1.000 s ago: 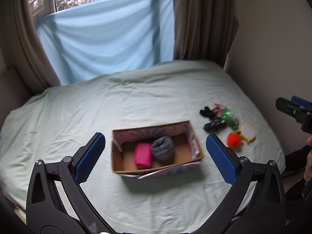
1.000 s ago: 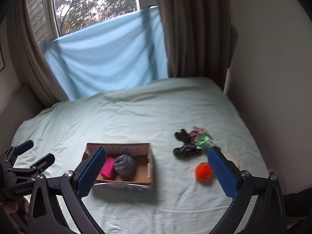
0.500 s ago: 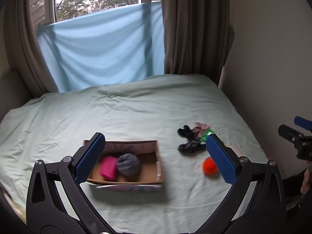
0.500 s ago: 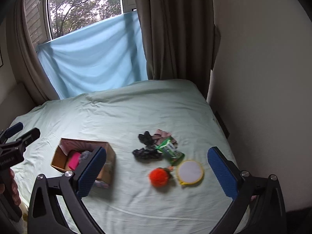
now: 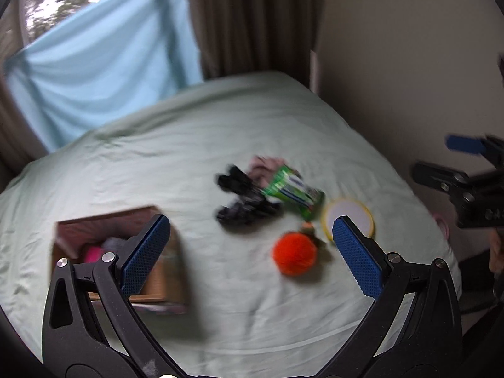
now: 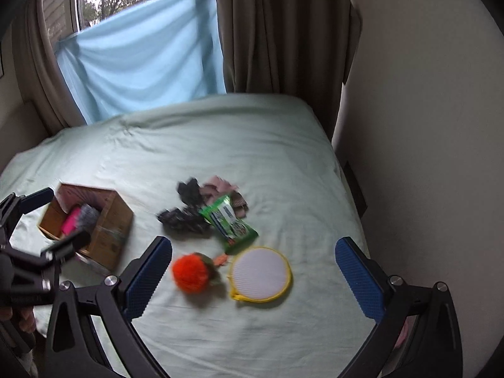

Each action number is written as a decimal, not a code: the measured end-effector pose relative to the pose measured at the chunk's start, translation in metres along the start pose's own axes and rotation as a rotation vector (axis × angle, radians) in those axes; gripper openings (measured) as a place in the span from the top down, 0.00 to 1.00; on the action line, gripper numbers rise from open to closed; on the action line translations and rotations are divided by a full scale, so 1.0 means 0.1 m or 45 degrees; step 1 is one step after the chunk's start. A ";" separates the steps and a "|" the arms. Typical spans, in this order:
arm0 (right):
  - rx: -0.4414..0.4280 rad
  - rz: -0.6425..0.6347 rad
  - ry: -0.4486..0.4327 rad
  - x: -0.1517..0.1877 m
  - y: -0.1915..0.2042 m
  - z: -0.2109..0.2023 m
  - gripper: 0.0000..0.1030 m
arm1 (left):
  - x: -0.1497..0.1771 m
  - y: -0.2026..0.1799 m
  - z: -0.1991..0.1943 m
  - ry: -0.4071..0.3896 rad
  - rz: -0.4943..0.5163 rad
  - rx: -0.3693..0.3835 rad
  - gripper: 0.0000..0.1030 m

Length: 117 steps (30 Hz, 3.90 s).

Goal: Organize soft objects
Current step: 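Grasp the orange pom-pom with the left tool while the right tool grasps the yellow mesh pad, then carry the orange pom-pom and yellow mesh pad over the box with both tools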

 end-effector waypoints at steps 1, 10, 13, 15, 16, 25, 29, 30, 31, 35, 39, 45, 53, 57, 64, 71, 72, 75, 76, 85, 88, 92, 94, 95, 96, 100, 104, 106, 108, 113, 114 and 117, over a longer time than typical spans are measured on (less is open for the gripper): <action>-0.005 -0.005 0.009 0.10 -0.03 0.11 0.00 | 0.10 -0.10 0.11 0.013 0.012 0.025 0.00; -0.049 -0.015 0.077 0.81 -0.11 0.93 0.00 | 0.90 -0.70 1.10 0.096 0.123 0.203 0.06; -0.063 -0.010 0.101 0.99 -0.11 1.14 0.00 | 1.08 -0.78 1.33 0.116 0.131 0.221 0.06; -0.072 -0.016 0.115 1.08 -0.10 1.25 0.00 | 1.19 -0.81 1.44 0.133 0.130 0.229 0.07; -0.075 -0.023 0.122 1.13 -0.10 1.30 0.00 | 1.25 -0.82 1.49 0.143 0.128 0.233 0.07; -0.081 -0.071 0.207 1.45 -0.13 1.67 0.12 | 1.65 -0.89 1.82 0.222 0.136 0.262 0.33; -0.084 -0.112 0.205 1.52 -0.08 1.73 0.12 | 1.76 -0.87 1.92 0.273 0.123 0.263 0.46; -0.081 -0.115 0.203 1.54 -0.07 1.73 0.12 | 1.77 -0.87 1.94 0.283 0.118 0.263 0.49; -0.081 -0.109 0.205 1.55 -0.07 1.73 0.12 | 1.80 -0.86 1.97 0.295 0.112 0.265 0.53; -0.071 -0.086 0.200 1.59 -0.06 1.77 0.12 | 1.86 -0.88 2.01 0.312 0.116 0.284 0.60; -0.070 -0.089 0.198 1.61 -0.05 1.78 0.14 | 1.88 -0.93 1.99 0.300 0.162 0.294 0.62; -0.067 -0.165 0.209 1.64 0.03 1.75 0.27 | 1.83 -0.96 1.98 0.298 0.168 0.299 0.65; -0.082 -0.154 0.231 1.62 0.10 1.69 0.50 | 1.72 -0.87 1.98 0.291 0.126 0.259 0.65; -0.096 -0.079 0.255 1.58 0.07 1.65 0.57 | 1.61 -0.81 1.93 0.276 0.108 0.237 0.65; -0.113 0.001 0.254 1.28 0.05 1.39 0.62 | 1.24 -0.75 1.64 0.225 0.103 0.209 0.65; -0.111 0.004 0.165 0.47 0.13 0.83 0.62 | 0.56 -0.56 1.16 0.166 0.053 0.160 0.65; -0.112 0.000 0.150 0.36 0.14 0.76 0.62 | 0.48 -0.53 1.10 0.167 0.046 0.150 0.65; -0.123 0.006 0.105 -0.01 0.24 0.50 0.62 | 0.16 -0.40 0.87 0.147 0.009 0.114 0.65; -0.127 0.015 0.089 -0.13 0.27 0.42 0.62 | 0.04 -0.33 0.77 0.139 -0.004 0.100 0.65; -0.174 -0.001 -0.051 -0.94 0.90 -0.21 0.62 | -0.63 0.39 0.04 0.045 -0.121 -0.010 0.65; -0.198 0.010 -0.095 -1.09 1.23 -0.38 0.62 | -0.77 0.71 -0.21 0.006 -0.134 -0.037 0.65; -0.242 0.031 -0.102 -1.22 1.77 -0.47 0.62 | -0.83 1.19 -0.50 -0.011 -0.148 -0.076 0.65; -0.265 0.020 -0.083 -1.25 2.05 -0.45 0.62 | -0.82 1.49 -0.62 -0.007 -0.175 -0.097 0.65; -0.277 0.019 -0.078 -1.25 2.17 -0.44 0.62 | -0.81 1.61 -0.66 -0.005 -0.188 -0.107 0.65; -0.289 0.020 -0.071 -1.25 2.30 -0.42 0.62 | -0.79 1.75 -0.71 0.000 -0.206 -0.118 0.65; -0.311 0.042 -0.026 -1.22 2.78 -0.29 0.62 | -0.60 2.39 -0.82 0.039 -0.270 -0.157 0.65; -0.297 0.080 0.035 -1.14 3.15 -0.09 0.62 | -0.40 2.91 -0.80 0.087 -0.289 -0.184 0.65; -0.283 0.115 0.070 -1.06 3.29 0.03 0.62 | -0.29 3.18 -0.74 0.121 -0.302 -0.186 0.65; -0.269 0.149 0.109 -0.95 3.40 0.12 0.62 | -0.19 3.37 -0.67 0.142 -0.295 -0.193 0.65; -0.221 0.241 0.220 -0.69 3.60 0.49 0.62 | 0.14 3.75 -0.39 0.232 -0.294 -0.194 0.65; -0.211 0.259 0.245 -0.63 3.62 0.57 0.62 | 0.22 3.80 -0.31 0.255 -0.298 -0.191 0.65; -0.188 0.287 0.317 -0.47 3.70 0.81 0.62 | 0.42 3.89 -0.13 0.309 -0.316 -0.180 0.65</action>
Point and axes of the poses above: each gripper's, at about its wrist camera, not at the fingertips, and z roughly the way its jaws point, y to its left, x to its underside, the point moved 7 cm from there along z, roughly the way its jaws point, and after that the axes turned 15 degrees about -y, right-handed, at the moved point
